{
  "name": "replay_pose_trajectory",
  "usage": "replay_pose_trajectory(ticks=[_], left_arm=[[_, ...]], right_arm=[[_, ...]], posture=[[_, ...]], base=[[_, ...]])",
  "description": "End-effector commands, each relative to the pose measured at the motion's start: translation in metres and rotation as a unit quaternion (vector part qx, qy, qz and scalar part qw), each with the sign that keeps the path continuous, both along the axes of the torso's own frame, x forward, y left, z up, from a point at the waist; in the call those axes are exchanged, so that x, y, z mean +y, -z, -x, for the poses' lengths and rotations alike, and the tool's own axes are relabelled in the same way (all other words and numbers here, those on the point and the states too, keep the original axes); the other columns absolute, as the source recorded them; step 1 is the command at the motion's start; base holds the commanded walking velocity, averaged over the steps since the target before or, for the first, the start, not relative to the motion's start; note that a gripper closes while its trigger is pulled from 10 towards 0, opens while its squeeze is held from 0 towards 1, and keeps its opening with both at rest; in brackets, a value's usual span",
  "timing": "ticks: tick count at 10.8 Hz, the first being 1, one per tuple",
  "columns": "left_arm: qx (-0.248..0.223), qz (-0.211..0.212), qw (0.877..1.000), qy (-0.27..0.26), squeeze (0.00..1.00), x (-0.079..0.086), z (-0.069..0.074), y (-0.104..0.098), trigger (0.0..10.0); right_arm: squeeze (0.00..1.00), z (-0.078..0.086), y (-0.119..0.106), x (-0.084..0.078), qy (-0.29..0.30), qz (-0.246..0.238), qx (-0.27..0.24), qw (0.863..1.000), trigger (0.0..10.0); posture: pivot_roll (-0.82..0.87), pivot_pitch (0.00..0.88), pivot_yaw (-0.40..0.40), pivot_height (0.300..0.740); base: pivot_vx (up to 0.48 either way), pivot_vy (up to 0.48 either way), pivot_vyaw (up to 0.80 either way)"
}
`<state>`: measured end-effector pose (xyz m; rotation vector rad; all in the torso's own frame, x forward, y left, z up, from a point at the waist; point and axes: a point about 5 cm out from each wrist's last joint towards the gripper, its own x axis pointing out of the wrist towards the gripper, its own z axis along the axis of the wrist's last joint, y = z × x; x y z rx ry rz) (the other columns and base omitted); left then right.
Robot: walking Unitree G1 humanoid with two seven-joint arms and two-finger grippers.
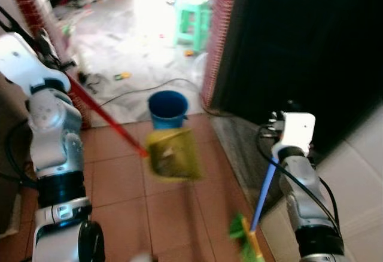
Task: Sweep floor
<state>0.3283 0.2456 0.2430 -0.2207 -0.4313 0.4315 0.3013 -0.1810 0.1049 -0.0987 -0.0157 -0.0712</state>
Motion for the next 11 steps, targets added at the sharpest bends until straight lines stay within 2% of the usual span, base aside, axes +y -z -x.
replay_pose_trajectory(ticks=[1, 8, 11], left_arm=[[-0.042, -0.013, 0.999, -0.018, 0.00, 0.005, 0.004, -0.021, 10.0], [-0.067, -0.013, 0.996, -0.057, 0.00, 0.018, 0.003, -0.039, 10.0], [-0.074, -0.035, 0.994, -0.076, 0.00, 0.022, 0.004, -0.047, 10.0]], right_arm=[[0.00, -0.004, -0.011, 0.003, -0.007, -0.009, -0.026, 1.000, 10.0], [0.00, -0.003, -0.009, 0.005, -0.009, -0.010, -0.024, 1.000, 10.0], [0.00, -0.002, -0.009, 0.005, -0.009, -0.009, -0.024, 1.000, 10.0]], posture=[[-0.07, 0.000, -0.028, 0.740], [-0.07, 0.000, -0.028, 0.740], [-0.08, 0.000, -0.026, 0.740]], base=[[0.480, 0.000, 0.00], [0.480, 0.000, 0.00], [0.480, 0.000, 0.00]])
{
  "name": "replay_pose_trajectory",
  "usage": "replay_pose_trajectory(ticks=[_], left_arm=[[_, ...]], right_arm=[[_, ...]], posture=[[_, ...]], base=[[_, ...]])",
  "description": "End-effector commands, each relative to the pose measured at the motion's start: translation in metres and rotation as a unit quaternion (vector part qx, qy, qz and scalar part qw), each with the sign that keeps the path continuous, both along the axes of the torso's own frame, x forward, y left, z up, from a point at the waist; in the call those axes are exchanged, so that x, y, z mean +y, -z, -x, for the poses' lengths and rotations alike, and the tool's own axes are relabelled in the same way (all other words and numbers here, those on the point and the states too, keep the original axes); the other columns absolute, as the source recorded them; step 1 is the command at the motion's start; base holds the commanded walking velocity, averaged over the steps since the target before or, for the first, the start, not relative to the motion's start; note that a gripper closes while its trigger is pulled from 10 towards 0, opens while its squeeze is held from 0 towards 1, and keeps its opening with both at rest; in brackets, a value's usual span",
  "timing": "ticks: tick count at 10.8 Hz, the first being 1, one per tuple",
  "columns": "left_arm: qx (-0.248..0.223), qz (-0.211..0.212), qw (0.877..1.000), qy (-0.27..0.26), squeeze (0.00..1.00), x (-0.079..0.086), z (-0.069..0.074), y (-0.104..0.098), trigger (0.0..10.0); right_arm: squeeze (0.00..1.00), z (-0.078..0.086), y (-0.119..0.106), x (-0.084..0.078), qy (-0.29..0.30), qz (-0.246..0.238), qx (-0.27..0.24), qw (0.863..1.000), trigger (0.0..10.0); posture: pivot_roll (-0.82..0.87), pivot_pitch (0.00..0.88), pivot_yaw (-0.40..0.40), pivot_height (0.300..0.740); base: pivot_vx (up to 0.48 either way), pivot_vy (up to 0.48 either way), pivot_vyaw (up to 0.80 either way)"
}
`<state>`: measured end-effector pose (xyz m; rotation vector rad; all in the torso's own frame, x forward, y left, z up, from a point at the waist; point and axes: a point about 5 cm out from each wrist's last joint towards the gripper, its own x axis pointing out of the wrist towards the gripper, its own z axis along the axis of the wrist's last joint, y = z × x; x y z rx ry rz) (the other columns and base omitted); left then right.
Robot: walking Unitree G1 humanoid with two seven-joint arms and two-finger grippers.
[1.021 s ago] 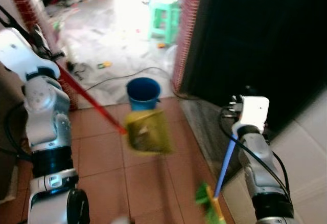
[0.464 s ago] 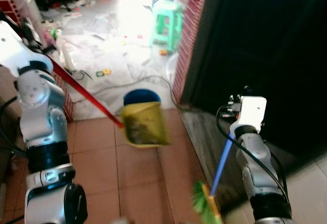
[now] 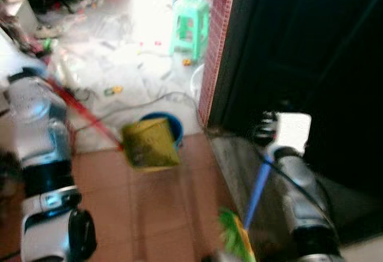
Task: Sweep floor
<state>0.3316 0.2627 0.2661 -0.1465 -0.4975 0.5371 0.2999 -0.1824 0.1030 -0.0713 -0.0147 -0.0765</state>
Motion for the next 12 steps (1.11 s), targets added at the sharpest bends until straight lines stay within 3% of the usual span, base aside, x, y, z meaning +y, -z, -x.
replay_pose_trajectory(ticks=[1, 9, 12], left_arm=[[-0.055, -0.015, 0.998, -0.018, 0.00, 0.005, 0.007, -0.024, 10.0], [-0.058, -0.046, 0.996, -0.039, 0.00, 0.002, 0.008, -0.028, 10.0], [-0.054, -0.082, 0.995, -0.025, 0.00, -0.009, 0.006, -0.025, 10.0]], right_arm=[[0.00, -0.003, -0.010, 0.007, -0.011, 0.005, -0.024, 1.000, 10.0], [0.00, -0.002, -0.010, 0.005, -0.011, 0.007, -0.021, 1.000, 10.0], [0.00, -0.002, -0.009, 0.004, -0.012, 0.008, -0.020, 1.000, 10.0]], posture=[[-0.08, 0.000, -0.027, 0.740], [-0.08, 0.000, -0.028, 0.740], [-0.08, 0.000, -0.029, 0.740]], base=[[0.480, 0.000, 0.00], [0.475, 0.000, 0.00], [0.000, 0.000, 0.00]])
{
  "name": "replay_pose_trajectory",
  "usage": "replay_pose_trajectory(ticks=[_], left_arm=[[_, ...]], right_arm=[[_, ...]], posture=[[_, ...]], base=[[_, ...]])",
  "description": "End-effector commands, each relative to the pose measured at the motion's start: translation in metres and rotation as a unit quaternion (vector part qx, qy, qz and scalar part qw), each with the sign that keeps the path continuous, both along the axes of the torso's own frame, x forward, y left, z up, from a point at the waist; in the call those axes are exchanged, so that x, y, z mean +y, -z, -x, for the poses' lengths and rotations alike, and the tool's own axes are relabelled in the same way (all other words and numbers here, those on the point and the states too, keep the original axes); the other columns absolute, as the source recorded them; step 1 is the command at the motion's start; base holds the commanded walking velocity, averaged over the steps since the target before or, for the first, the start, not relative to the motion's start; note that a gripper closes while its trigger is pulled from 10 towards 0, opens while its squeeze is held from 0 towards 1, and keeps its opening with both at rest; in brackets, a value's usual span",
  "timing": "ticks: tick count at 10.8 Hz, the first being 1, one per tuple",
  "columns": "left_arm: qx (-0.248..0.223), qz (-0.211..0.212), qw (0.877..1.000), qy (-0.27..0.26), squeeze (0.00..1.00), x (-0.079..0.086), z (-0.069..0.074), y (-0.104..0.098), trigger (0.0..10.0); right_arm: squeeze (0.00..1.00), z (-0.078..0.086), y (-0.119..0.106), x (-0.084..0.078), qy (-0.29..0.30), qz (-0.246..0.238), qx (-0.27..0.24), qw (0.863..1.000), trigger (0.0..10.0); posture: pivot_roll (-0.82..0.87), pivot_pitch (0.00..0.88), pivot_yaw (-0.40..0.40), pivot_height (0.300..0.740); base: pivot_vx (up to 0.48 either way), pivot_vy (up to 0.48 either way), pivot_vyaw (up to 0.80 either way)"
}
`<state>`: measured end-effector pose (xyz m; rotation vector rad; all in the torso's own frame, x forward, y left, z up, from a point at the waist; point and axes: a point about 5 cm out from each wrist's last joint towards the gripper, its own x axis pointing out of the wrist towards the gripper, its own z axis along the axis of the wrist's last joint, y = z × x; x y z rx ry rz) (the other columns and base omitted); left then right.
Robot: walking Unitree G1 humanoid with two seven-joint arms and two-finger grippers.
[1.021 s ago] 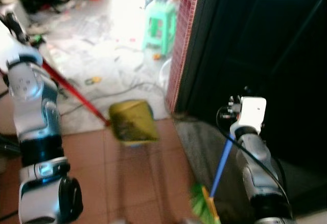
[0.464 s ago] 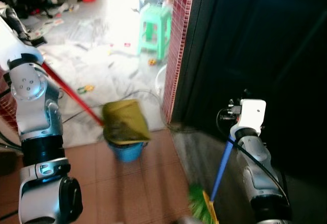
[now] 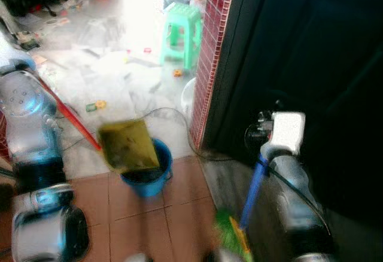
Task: Sweep floor
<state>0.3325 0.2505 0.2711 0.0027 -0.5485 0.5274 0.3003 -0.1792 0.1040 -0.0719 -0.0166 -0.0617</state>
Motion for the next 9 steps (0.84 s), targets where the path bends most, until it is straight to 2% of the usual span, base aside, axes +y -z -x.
replay_pose_trajectory(ticks=[1, 2, 3, 5, 7, 8, 9], left_arm=[[-0.047, -0.020, 0.999, 0.004, 0.00, -0.004, 0.006, -0.017, 10.0], [-0.045, -0.057, 0.997, 0.030, 0.00, -0.018, 0.005, -0.010, 10.0], [-0.043, -0.074, 0.995, 0.049, 0.00, -0.030, 0.004, -0.004, 10.0], [-0.037, -0.142, 0.984, 0.100, 0.00, -0.063, 0.004, 0.013, 10.0], [-0.038, -0.178, 0.973, 0.142, 0.00, -0.091, 0.004, 0.022, 10.0], [-0.040, -0.171, 0.975, 0.140, 0.00, -0.094, 0.002, 0.021, 10.0], [-0.049, -0.173, 0.978, 0.108, 0.00, -0.089, 0.001, 0.014, 10.0]], right_arm=[[0.00, -0.002, -0.008, 0.001, -0.005, 0.008, -0.020, 1.000, 10.0], [0.00, -0.002, -0.008, 0.002, -0.006, 0.008, -0.020, 1.000, 10.0], [0.00, -0.002, -0.008, 0.002, -0.006, 0.008, -0.020, 1.000, 10.0], [0.00, -0.003, -0.009, 0.002, -0.005, 0.008, -0.021, 1.000, 10.0], [0.00, -0.003, -0.009, 0.001, -0.005, 0.008, -0.021, 1.000, 10.0], [0.00, -0.002, -0.009, 0.001, -0.004, 0.008, -0.021, 1.000, 10.0], [0.00, -0.001, -0.009, 0.001, -0.004, 0.008, -0.020, 1.000, 10.0]], posture=[[-0.08, 0.000, -0.029, 0.740], [-0.08, 0.000, -0.030, 0.740], [-0.08, 0.000, -0.030, 0.740], [-0.08, 0.000, -0.030, 0.740], [-0.09, 0.000, -0.031, 0.740], [-0.09, 0.000, -0.029, 0.740], [-0.09, 0.000, -0.029, 0.740]], base=[[0.000, 0.000, 0.00], [0.000, 0.000, 0.00], [0.000, 0.000, 0.00], [0.000, 0.000, 0.00], [0.000, 0.000, 0.00], [0.000, 0.000, 0.00], [0.000, 0.000, 0.00]])
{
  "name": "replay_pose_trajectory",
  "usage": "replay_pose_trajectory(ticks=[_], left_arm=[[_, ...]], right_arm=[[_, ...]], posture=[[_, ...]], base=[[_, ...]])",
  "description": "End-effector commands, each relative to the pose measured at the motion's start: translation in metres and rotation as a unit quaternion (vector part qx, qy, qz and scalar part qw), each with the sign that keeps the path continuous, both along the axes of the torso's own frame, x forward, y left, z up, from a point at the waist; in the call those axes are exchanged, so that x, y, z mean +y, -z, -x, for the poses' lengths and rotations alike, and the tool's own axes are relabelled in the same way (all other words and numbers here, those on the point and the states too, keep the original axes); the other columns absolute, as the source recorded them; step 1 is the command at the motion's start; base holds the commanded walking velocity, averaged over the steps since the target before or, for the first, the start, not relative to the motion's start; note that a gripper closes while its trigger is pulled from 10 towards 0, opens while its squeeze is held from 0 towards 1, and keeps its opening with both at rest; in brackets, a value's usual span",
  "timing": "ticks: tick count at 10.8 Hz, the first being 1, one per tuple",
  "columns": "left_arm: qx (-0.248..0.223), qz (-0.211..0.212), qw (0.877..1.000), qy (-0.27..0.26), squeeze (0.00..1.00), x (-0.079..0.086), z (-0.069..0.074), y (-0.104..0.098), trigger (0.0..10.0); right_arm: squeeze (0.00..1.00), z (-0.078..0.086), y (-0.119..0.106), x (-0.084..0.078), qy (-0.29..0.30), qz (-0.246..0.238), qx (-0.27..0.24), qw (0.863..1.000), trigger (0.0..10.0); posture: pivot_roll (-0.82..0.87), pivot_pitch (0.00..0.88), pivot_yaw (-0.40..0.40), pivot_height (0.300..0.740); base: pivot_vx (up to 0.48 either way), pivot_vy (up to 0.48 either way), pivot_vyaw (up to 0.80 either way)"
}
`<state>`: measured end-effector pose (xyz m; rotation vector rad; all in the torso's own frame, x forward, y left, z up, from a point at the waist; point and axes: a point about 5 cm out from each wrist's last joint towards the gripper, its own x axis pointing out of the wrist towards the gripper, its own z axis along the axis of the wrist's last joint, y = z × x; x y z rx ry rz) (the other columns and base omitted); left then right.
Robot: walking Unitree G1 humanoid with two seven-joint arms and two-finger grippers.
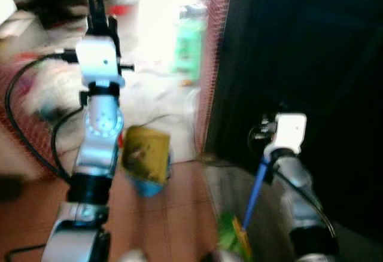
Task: Sweep floor
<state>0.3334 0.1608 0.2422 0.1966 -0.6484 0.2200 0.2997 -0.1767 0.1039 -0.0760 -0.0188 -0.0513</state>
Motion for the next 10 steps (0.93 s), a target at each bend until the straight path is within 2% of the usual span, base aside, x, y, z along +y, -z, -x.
replay_pose_trajectory(ticks=[1, 2, 3, 5, 6, 10], left_arm=[[-0.042, -0.005, 0.998, -0.041, 0.00, 0.011, -0.001, -0.025, 10.0], [-0.053, -0.012, 0.997, -0.055, 0.00, 0.015, -0.002, -0.030, 10.0], [-0.061, -0.009, 0.995, -0.077, 0.00, 0.027, -0.004, -0.037, 10.0], [-0.071, -0.012, 0.993, -0.098, 0.00, 0.037, -0.007, -0.043, 10.0], [-0.073, -0.008, 0.992, -0.100, 0.00, 0.036, -0.008, -0.045, 10.0], [-0.079, 0.005, 0.992, -0.093, 0.00, 0.033, -0.011, -0.047, 10.0]], right_arm=[[0.00, -0.001, -0.008, -0.002, 0.002, 0.006, -0.019, 1.000, 10.0], [0.00, -0.001, -0.008, -0.002, 0.001, 0.006, -0.018, 1.000, 10.0], [0.00, -0.001, -0.008, -0.002, 0.001, 0.006, -0.017, 1.000, 10.0], [0.00, -0.001, -0.008, -0.002, 0.000, 0.007, -0.017, 1.000, 10.0], [0.00, 0.000, -0.008, -0.002, 0.000, 0.007, -0.017, 1.000, 10.0], [0.00, 0.001, -0.008, -0.003, 0.000, 0.008, -0.015, 1.000, 10.0]], posture=[[-0.09, 0.000, -0.030, 0.740], [-0.09, 0.000, -0.031, 0.740], [-0.09, 0.000, -0.034, 0.740], [-0.10, 0.000, -0.036, 0.740], [-0.10, 0.000, -0.036, 0.740], [-0.10, 0.000, -0.038, 0.740]], base=[[0.000, 0.000, 0.00], [0.000, 0.000, 0.00], [0.000, 0.000, 0.00], [0.339, 0.306, 0.00], [0.368, 0.311, 0.00], [0.450, 0.000, 0.00]])
